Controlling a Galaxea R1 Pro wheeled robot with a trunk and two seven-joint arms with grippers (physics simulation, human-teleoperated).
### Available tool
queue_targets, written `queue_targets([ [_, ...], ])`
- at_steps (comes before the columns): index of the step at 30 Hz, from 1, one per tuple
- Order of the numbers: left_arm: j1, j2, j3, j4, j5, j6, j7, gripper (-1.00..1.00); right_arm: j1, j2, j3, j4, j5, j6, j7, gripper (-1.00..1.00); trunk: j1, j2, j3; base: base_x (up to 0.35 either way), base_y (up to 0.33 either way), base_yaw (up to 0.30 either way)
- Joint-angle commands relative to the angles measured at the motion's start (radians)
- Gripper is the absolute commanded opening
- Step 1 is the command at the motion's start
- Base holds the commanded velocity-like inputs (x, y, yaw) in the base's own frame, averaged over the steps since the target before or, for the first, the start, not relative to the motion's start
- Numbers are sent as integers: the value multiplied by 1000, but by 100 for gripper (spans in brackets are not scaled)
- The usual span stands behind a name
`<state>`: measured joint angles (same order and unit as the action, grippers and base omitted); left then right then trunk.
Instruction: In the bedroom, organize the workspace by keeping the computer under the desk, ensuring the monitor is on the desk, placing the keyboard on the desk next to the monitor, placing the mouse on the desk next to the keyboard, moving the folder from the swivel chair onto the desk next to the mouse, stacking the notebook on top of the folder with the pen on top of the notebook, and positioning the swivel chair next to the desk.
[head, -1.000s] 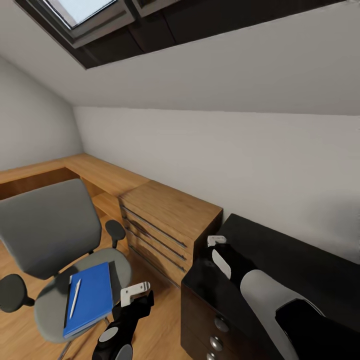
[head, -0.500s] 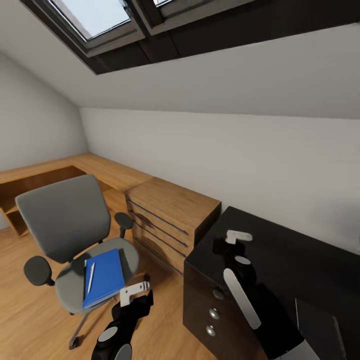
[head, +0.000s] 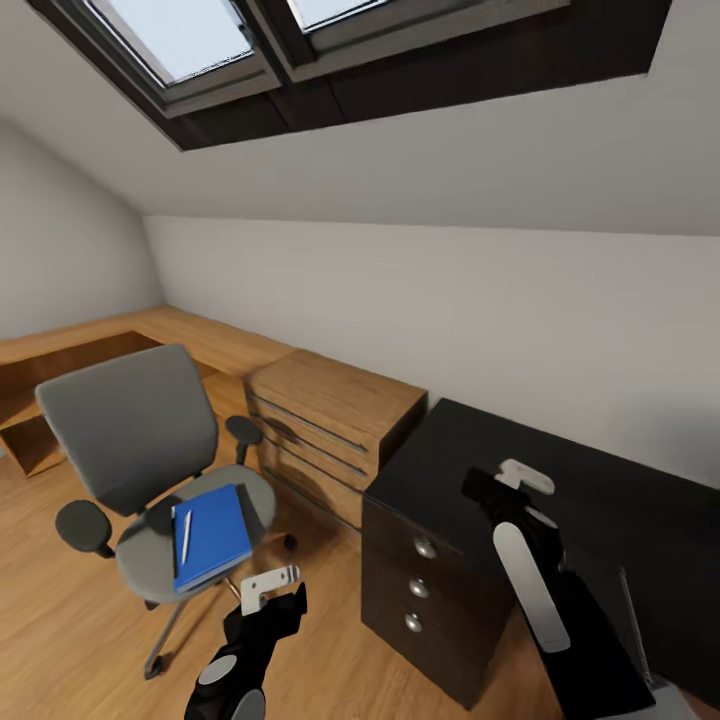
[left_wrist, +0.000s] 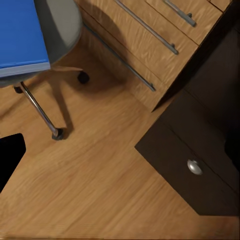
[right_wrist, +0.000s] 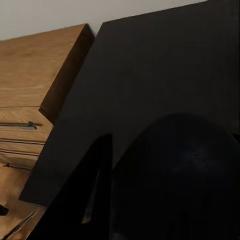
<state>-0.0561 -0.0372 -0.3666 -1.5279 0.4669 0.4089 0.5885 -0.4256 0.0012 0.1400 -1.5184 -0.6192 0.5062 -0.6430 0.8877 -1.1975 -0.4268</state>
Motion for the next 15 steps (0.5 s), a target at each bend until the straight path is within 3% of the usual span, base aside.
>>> queue_targets([
  [1,-1,0,-1,-2,8,2,8,100,-1,0,-6,-1,-13,2,-6,-100,0,-1,-1,-285,207,-272],
  [3,-1,0,-1,-1,7,2,10,100,-1,0,-30,0,-23,2,-6,-100,0,-1,-1,-187,261,-274],
  [8,-1,0,-1,0,9,2,10,100,-1,-1,-44,1,-27,2,-6,-100,0,-1,-1,0,303,-277],
  [15,-1,0,-2,1,11,2,8,100,-1,-1,-70,0,-28,2,-6,-100,0,-1,-1,24,69,-293],
])
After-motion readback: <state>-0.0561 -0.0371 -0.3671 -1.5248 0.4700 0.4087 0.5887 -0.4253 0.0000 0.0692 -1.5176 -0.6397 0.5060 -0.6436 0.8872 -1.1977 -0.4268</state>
